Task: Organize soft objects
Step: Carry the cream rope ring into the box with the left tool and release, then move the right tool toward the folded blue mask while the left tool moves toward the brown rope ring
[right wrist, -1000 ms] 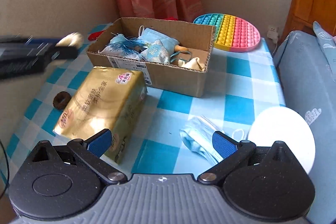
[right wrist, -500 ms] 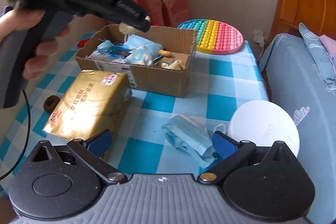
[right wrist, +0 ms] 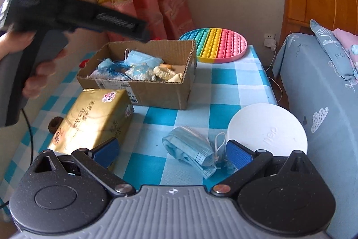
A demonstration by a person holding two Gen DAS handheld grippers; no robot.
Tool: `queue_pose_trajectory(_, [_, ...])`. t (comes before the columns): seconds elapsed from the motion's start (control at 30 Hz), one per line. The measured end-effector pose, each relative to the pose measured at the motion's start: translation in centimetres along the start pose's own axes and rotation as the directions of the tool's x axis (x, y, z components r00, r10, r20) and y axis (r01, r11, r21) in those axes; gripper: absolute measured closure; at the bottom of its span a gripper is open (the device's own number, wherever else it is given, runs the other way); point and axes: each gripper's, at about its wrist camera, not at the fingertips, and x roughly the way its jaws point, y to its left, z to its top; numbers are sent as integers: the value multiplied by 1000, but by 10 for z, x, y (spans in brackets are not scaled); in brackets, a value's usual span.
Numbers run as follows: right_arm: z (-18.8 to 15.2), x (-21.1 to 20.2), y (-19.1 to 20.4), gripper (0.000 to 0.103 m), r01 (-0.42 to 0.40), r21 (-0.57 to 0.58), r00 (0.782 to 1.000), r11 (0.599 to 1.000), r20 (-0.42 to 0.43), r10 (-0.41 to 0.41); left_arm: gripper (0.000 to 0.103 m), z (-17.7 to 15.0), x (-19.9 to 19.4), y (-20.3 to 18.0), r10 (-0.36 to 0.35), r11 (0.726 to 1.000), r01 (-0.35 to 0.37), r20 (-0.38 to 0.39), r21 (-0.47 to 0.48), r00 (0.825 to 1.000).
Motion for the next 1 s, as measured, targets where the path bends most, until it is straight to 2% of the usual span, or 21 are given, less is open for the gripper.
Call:
queue_pose_trajectory(0.17, [-6,-13,0,0,-32,-12,999,999,24,32,7,-10,-27,6,25,1000,-25,6,-4,1000])
queue_pose_trajectory(0.33, [-21,-19,3,0,-76,-71,997,995,27,78,4,-32,-56,12,82,997,-82,5,-16,997])
queue_pose_trajectory(0.53, [-40,-14,5,0,-113,-114,993,987,9,115,4,-69,-82,20,121,988,-121,2,-94,993])
queue_pose_trajectory(0.77, [-54,8,11,0,-74,-136,997,988,-7,74,4,-113,-97,25,209,961,-210,-27,-178,978])
queue_pose_trajectory(1.0, [-42,19,27,0,-43,-235,997,971,47,55,4,-132,-102,40,221,946,-228,-55,-232,974])
